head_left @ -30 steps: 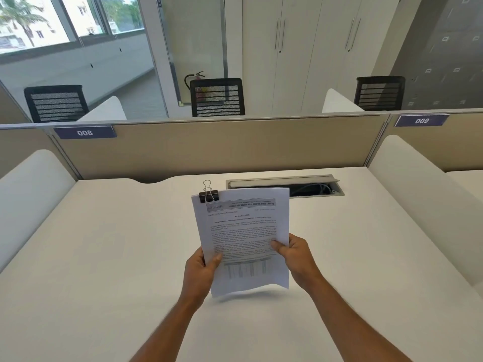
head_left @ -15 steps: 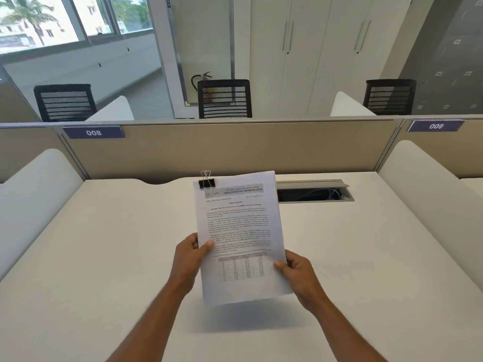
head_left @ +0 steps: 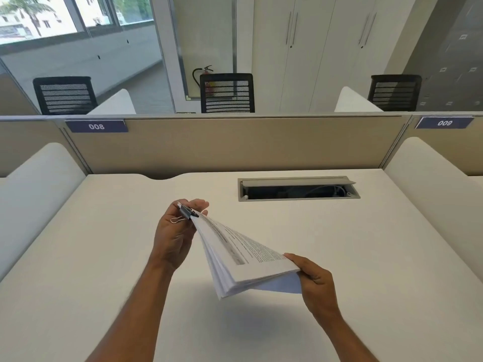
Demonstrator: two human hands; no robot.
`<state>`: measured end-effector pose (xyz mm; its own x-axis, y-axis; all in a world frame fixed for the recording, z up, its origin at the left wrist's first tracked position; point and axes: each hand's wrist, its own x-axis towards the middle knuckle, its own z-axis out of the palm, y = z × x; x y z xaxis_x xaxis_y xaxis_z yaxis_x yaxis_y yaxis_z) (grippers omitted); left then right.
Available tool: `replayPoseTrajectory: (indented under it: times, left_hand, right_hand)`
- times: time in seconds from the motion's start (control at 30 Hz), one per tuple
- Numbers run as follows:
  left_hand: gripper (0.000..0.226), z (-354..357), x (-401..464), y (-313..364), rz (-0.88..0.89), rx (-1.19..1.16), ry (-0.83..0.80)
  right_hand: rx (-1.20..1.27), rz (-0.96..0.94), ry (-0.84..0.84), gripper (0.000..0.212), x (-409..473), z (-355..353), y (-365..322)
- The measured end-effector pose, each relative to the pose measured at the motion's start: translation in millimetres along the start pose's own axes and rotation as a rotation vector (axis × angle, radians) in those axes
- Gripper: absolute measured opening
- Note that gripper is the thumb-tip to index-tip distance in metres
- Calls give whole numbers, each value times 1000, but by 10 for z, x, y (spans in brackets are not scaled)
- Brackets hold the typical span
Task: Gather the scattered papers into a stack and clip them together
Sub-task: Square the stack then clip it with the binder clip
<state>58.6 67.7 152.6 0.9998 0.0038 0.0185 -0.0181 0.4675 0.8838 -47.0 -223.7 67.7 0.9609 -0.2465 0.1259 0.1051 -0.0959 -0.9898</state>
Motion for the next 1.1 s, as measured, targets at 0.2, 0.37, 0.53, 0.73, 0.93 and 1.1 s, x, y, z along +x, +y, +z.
replayPoseTrajectory:
  times: [0.2, 0.37, 0.53, 0.73, 0.93, 1.1]
  left_hand:
    - [27, -62, 38, -30, 47, 53, 40]
    - [20, -173, 172, -140, 51, 300, 176]
    - [33, -338, 33, -526, -166, 532, 195]
    - [28, -634, -297, -735, -412, 410, 151]
    - [34, -746, -35, -681, -393, 395, 240]
    - [36, -847, 372, -668, -413, 406, 311]
  right_hand:
    - [7, 127, -30, 54, 32, 81, -62]
    - [108, 338, -124, 35, 180, 248, -105]
    - [177, 521, -154, 30, 385, 498, -89]
    - [182, 635, -138, 30, 773, 774, -64]
    - [203, 721, -135, 28, 1068, 1095, 85]
    - [220, 785, -242, 27, 1195, 1289, 159]
